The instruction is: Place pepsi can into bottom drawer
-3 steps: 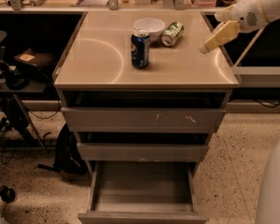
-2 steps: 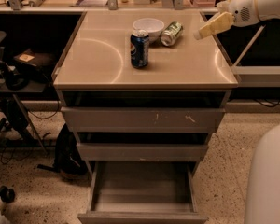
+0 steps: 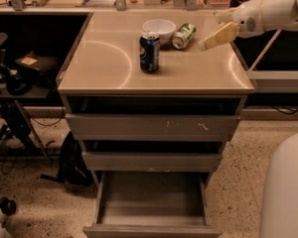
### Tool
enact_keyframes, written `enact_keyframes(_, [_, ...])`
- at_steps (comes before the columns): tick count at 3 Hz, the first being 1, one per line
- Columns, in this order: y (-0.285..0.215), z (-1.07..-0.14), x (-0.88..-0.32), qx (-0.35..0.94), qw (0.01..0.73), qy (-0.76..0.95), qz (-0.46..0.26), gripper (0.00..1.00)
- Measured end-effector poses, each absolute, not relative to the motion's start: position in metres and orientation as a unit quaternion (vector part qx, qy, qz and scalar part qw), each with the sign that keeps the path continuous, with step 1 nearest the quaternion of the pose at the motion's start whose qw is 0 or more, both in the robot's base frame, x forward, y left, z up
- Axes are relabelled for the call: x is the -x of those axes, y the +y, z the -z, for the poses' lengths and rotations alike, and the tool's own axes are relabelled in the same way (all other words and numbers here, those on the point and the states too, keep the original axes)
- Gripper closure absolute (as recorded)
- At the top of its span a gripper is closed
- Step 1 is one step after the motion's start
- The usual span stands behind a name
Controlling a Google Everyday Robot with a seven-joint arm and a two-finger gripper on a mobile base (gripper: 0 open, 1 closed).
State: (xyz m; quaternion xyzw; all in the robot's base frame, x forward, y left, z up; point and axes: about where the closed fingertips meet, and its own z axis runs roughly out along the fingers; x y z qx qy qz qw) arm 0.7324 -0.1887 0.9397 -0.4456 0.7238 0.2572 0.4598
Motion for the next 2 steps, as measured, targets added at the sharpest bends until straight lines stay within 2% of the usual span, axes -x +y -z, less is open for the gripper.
enact_keyframes(1, [-0.121,-0.912,-0.727,0.478,0.437,0.681,-0.342,0.00])
enact_keyframes(2, [-0.059,-0.894,-0.735,0.489,0.423,0.652,-0.396,0.00])
